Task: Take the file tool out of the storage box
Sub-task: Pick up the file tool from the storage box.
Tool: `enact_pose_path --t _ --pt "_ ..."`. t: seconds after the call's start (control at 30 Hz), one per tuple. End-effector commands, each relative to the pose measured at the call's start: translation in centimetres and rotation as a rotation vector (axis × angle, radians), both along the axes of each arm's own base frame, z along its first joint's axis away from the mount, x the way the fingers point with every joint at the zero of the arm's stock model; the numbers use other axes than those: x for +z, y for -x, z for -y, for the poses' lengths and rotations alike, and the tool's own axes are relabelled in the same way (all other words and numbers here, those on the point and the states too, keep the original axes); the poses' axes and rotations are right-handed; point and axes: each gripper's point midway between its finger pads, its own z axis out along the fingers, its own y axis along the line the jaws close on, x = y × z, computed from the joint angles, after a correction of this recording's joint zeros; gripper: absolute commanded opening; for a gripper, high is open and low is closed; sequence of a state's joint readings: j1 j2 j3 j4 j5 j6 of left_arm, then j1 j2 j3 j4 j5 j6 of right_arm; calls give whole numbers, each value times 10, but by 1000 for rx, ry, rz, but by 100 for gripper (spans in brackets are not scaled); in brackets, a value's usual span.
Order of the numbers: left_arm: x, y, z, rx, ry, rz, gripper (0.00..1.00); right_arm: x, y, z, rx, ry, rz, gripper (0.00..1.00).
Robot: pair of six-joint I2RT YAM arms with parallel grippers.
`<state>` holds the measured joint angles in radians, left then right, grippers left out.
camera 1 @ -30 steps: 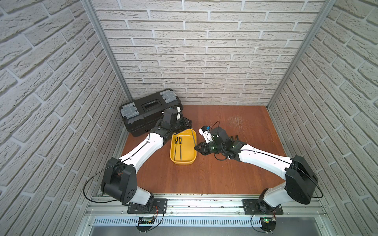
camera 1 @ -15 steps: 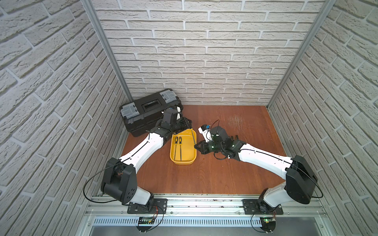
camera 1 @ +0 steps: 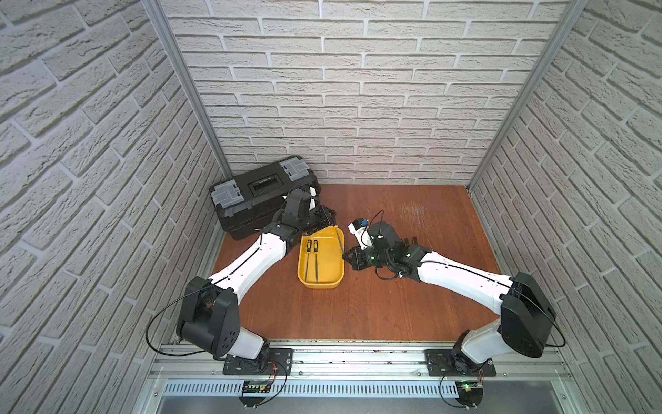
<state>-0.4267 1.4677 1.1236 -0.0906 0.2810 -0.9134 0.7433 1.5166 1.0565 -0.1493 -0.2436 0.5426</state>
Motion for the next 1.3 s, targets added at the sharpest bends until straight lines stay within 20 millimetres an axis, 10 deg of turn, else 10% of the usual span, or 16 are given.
enact_pose_path --t 0.0,0.37,0.83,1.27 --pt "7 2 5 -25 14 26 26 20 -4 -10 30 -30 60 3" --pt "15 -2 2 -50 -23 36 56 13 -6 8 -41 34 58 3" --pt "-1 13 -37 -80 -308 -33 98 -38 -1 102 -384 378 -7 3" --pt "-29 31 -50 -104 -400 -110 98 -73 0 157 -529 513 -91 3"
